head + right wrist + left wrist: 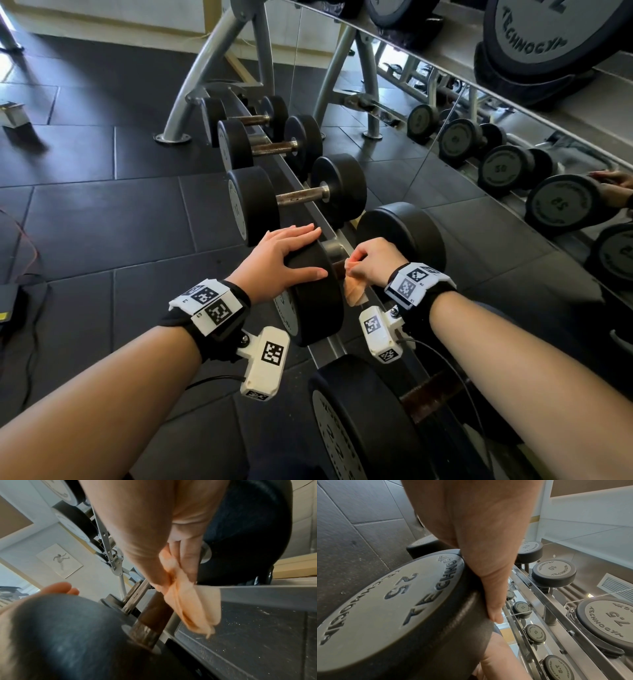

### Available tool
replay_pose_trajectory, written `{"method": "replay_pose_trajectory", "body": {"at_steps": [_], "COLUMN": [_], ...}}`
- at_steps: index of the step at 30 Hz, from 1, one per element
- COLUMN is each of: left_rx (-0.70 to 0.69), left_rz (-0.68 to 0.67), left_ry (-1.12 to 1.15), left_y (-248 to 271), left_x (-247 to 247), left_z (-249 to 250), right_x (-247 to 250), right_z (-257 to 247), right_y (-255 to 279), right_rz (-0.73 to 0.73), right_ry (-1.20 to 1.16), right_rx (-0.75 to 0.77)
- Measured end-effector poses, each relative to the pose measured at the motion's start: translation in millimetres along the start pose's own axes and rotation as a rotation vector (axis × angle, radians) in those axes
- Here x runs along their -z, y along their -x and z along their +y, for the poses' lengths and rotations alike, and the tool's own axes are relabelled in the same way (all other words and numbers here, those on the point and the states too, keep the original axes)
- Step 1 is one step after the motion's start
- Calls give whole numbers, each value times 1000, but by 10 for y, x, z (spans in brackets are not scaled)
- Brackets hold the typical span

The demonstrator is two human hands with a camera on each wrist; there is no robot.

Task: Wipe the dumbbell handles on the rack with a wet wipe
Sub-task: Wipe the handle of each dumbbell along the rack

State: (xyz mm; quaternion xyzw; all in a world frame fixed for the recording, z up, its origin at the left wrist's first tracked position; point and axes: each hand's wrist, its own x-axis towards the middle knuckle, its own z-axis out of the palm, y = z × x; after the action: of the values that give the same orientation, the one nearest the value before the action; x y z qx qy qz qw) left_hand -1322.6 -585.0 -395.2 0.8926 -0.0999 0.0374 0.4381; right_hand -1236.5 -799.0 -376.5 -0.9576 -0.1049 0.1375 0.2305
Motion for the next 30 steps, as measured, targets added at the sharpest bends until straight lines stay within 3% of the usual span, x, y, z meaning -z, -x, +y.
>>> {"method": "replay_pose_trajectory", "body": {"at_steps": [4, 10, 14, 23, 30], "left_rx": [-3, -40, -41, -7, -7], "left_rz": [4, -37, -113, -150, -123], "left_ry": [-2, -39, -66, -51, -30], "left_y": [-8, 7, -2, 9, -6], "left_x": [0, 38, 112, 141, 114], "left_z": [-16, -2, 14, 69, 17], "right_x": [-80, 21, -103, 101, 15], "right_z": [-90, -14, -154, 38, -115], "right_y": [27, 44, 52, -16, 2], "right_rz": [-86, -44, -138, -39, -147], "right_ry": [21, -21, -19, -61, -86], "right_rx": [70, 36, 118, -19, 51]}}
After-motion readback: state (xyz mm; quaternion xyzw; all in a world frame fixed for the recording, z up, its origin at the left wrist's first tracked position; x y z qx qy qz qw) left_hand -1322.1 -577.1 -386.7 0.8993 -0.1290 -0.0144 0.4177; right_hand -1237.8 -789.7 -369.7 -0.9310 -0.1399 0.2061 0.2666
